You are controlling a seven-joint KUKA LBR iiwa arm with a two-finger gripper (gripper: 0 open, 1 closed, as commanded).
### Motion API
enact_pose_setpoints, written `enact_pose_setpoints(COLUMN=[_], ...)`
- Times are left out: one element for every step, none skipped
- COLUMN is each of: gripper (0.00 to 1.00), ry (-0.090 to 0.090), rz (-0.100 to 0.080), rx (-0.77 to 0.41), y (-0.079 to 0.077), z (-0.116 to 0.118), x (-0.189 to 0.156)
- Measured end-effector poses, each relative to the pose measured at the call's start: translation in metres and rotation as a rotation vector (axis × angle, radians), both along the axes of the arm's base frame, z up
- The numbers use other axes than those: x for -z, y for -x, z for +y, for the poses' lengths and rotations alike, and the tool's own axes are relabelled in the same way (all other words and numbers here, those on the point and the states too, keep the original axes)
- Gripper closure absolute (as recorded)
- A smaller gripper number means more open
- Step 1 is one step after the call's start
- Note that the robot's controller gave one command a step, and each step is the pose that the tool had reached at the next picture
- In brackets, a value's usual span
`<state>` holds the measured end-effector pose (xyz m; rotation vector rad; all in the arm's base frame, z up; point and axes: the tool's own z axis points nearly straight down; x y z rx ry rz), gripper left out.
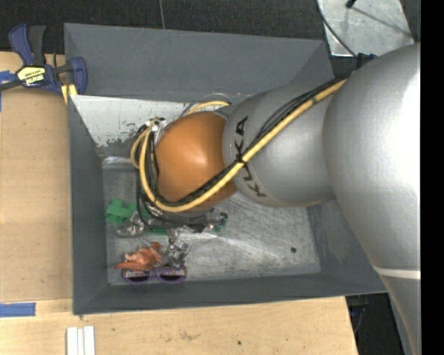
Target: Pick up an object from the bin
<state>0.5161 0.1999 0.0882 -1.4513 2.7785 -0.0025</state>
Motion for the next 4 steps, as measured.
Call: enact_pose_setpoints(gripper=[1.0, 1.0, 1.0, 1.0], ry=[0.001, 0.001, 0.002, 0.002], rz=[-0.001, -0.001, 0.012, 0.006], rx=[-0.39, -0.39, -0.386, -0.384], y=[0.009, 0.009, 0.007, 0.005], z=[-0.018, -0.018, -0.013, -0.01], x=[-0.001, -0.001, -0.045, -0.06])
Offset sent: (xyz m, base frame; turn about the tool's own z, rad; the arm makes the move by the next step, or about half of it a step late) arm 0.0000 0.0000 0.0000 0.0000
